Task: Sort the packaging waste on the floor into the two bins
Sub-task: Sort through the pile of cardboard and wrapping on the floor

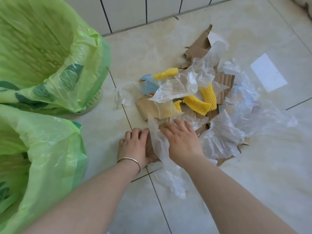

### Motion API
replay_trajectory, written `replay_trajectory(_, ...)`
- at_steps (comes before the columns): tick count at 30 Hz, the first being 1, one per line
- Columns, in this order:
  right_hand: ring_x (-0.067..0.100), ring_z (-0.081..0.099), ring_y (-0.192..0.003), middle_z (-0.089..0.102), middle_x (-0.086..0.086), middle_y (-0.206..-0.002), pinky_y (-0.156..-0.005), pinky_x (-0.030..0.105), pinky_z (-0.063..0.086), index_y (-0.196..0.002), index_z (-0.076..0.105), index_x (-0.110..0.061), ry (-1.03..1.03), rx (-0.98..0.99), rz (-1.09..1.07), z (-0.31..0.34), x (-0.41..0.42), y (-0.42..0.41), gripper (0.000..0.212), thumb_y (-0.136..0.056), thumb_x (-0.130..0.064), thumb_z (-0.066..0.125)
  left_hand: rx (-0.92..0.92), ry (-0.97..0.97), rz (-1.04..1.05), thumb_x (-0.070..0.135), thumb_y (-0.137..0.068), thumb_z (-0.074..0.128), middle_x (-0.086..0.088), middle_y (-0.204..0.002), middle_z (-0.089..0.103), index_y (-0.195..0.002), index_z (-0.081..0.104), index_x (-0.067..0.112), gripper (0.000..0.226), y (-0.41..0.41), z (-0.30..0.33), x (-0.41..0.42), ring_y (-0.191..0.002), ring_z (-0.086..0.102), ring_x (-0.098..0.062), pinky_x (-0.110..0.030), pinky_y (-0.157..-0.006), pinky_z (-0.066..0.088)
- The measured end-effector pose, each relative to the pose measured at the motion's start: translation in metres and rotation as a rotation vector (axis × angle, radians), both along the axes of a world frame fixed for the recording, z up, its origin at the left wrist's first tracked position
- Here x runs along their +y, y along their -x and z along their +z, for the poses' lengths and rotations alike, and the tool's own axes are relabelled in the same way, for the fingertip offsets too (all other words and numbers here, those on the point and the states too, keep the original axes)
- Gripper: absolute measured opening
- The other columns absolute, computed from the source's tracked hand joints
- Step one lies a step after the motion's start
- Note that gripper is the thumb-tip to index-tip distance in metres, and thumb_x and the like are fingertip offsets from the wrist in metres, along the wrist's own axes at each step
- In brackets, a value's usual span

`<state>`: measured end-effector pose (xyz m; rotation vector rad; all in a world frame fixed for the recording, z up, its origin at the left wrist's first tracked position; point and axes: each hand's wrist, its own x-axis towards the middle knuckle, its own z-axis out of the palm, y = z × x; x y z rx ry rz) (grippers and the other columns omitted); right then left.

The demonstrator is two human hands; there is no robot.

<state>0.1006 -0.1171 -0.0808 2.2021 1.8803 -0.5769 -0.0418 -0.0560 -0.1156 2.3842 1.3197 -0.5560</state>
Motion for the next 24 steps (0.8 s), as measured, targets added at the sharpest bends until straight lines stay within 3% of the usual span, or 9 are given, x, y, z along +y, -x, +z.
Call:
replay_trajectory(1,0.026,0.011,-0.144,0.03,-0.002,-0.149,-0.118,0.043,-0.004,-0.143,0.029,-0.025,0.036,-0.056,0.016,-0.001,0.001,-0.003,0.054,-0.091,-0.019,0.038,0.019,-0.002,0.006,0.053,-0.061,0.075,0.0,-0.132,0.032,-0.142,0.018,0.03,0.101,0.0,0.0,0.002,-0.119,0.035,-0.025,-0.035,-0.094,0.037)
replay_trajectory(3,0.027,0.014,-0.142,0.034,0.001,-0.144,-0.117,0.047,-0.006,-0.141,0.034,-0.023,0.073,-0.13,0.002,-0.001,-0.001,-0.007,0.049,-0.092,-0.021,0.036,0.072,-0.004,0.03,0.058,-0.057,0.075,-0.001,-0.129,0.037,-0.139,0.022,0.028,0.102,-0.001,0.001,0.005,-0.118,0.035,-0.025,-0.033,-0.094,0.035)
replay_trajectory(8,0.026,0.017,-0.141,0.026,0.002,-0.146,-0.117,0.05,0.011,-0.14,0.028,-0.021,0.107,-0.131,-0.222,0.003,-0.023,-0.029,0.049,-0.093,-0.026,0.04,0.135,0.004,0.132,0.062,-0.058,0.073,0.0,-0.121,0.055,-0.119,0.042,0.023,0.079,-0.007,0.004,0.012,-0.117,0.044,-0.023,-0.035,-0.091,0.036)
replay_trajectory(10,0.024,0.015,-0.143,0.02,0.002,-0.151,-0.118,0.048,0.013,-0.145,0.021,-0.02,0.108,-0.129,-0.289,0.004,-0.036,-0.043,0.055,-0.093,-0.027,0.039,0.015,0.119,0.303,0.056,-0.064,0.073,-0.001,-0.115,0.062,-0.113,0.05,0.02,0.065,-0.007,0.007,0.016,-0.11,0.054,-0.024,-0.034,-0.087,0.041)
replay_trajectory(12,0.023,0.015,-0.143,0.018,0.001,-0.154,-0.117,0.046,0.015,-0.146,0.018,-0.021,0.091,-0.14,-0.357,0.006,-0.049,-0.058,0.058,-0.093,-0.028,0.039,-0.215,0.322,0.549,0.044,-0.07,0.075,-0.004,-0.103,0.067,-0.106,0.061,0.018,0.046,-0.006,0.01,0.018,-0.097,0.062,-0.025,-0.029,-0.078,0.047)
replay_trajectory(16,0.024,0.022,-0.139,0.026,0.002,-0.15,-0.113,0.041,0.025,-0.137,0.037,-0.018,0.155,-0.212,-0.406,0.011,-0.069,-0.076,0.046,-0.092,-0.028,0.039,-0.486,0.439,0.748,0.03,-0.074,0.075,-0.004,-0.078,0.067,-0.076,0.064,0.02,0.016,-0.003,0.011,0.017,-0.074,0.061,-0.023,-0.028,-0.067,0.046)
replay_trajectory(20,0.024,0.037,-0.124,0.048,0.001,-0.125,-0.098,0.034,0.033,-0.12,0.057,-0.018,0.273,-0.295,-0.417,0.013,-0.077,-0.081,0.036,-0.092,-0.032,0.039,-0.641,0.47,0.854,0.027,-0.077,0.073,-0.003,-0.085,0.067,-0.089,0.064,0.019,0.017,-0.007,0.017,0.02,-0.079,0.062,-0.023,-0.028,-0.071,0.046)
replay_trajectory(24,0.025,0.044,-0.113,0.057,0.002,-0.111,-0.091,0.035,0.035,-0.109,0.06,-0.018,0.231,-0.299,-0.468,0.016,-0.073,-0.072,0.031,-0.089,-0.024,0.038,-0.755,0.487,0.888,0.024,-0.081,0.07,-0.002,-0.089,0.065,-0.098,0.061,0.02,0.02,-0.009,0.019,0.018,-0.078,0.06,-0.021,-0.028,-0.073,0.044)
